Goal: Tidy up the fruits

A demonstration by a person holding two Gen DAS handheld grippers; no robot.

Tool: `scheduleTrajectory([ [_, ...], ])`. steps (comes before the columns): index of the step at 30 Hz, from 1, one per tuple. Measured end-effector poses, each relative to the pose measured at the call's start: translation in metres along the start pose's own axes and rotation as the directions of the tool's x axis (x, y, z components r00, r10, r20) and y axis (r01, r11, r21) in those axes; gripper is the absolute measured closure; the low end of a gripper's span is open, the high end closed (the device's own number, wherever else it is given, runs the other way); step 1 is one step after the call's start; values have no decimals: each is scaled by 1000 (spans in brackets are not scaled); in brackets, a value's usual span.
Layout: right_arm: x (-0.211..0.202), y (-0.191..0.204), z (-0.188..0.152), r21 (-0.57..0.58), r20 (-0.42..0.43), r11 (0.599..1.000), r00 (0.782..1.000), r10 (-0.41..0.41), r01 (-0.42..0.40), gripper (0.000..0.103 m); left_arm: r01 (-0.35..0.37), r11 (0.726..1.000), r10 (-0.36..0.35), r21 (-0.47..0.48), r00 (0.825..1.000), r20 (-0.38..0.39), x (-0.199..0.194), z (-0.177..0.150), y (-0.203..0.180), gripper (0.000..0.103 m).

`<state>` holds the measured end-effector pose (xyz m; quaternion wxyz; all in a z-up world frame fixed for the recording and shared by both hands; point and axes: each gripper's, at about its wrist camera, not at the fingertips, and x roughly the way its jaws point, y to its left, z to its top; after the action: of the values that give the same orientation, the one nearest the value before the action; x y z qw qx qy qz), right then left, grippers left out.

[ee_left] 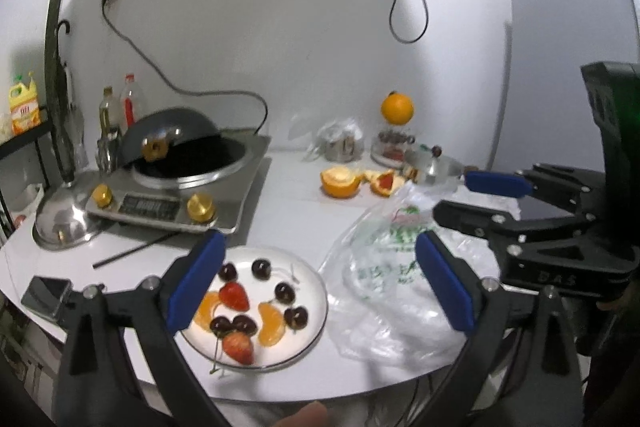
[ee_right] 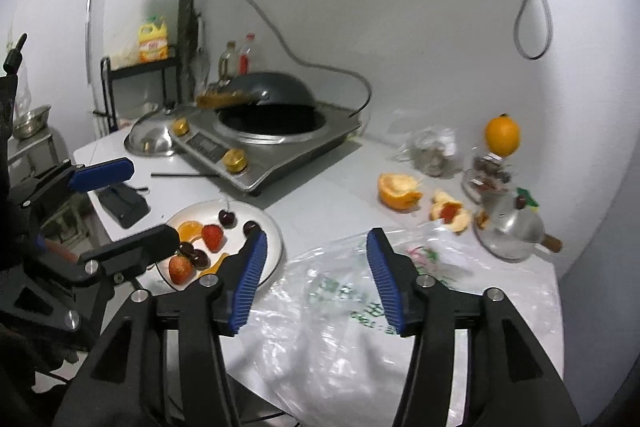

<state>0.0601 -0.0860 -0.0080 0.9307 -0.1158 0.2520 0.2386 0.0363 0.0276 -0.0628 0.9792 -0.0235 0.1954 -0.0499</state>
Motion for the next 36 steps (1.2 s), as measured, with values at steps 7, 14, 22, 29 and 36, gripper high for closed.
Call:
scheduleTrajectory([
  [7, -46, -20, 4, 33, 74, 996, 994, -82, 79, 37, 36, 999, -36, 10, 998, 48, -22, 22, -20, 6],
  [14, -78, -29, 14, 52, 143, 992, 982, -123, 117, 33, 25, 999, -30, 45, 994, 108, -46, 46, -39, 6],
  [22, -114, -41, 32, 88, 231, 986, 960, -161, 145, 33, -18, 998, 3, 66, 978, 210, -77, 75, -51, 6],
  [29, -132, -51, 49, 110, 284, 980, 940, -188, 163, 32, -28, 997, 6, 75, 959, 283, -99, 101, -57, 5],
  [36, -139, -58, 58, 121, 314, 979, 929, -197, 166, 32, -54, 995, 24, 84, 948, 318, -107, 116, -59, 5],
])
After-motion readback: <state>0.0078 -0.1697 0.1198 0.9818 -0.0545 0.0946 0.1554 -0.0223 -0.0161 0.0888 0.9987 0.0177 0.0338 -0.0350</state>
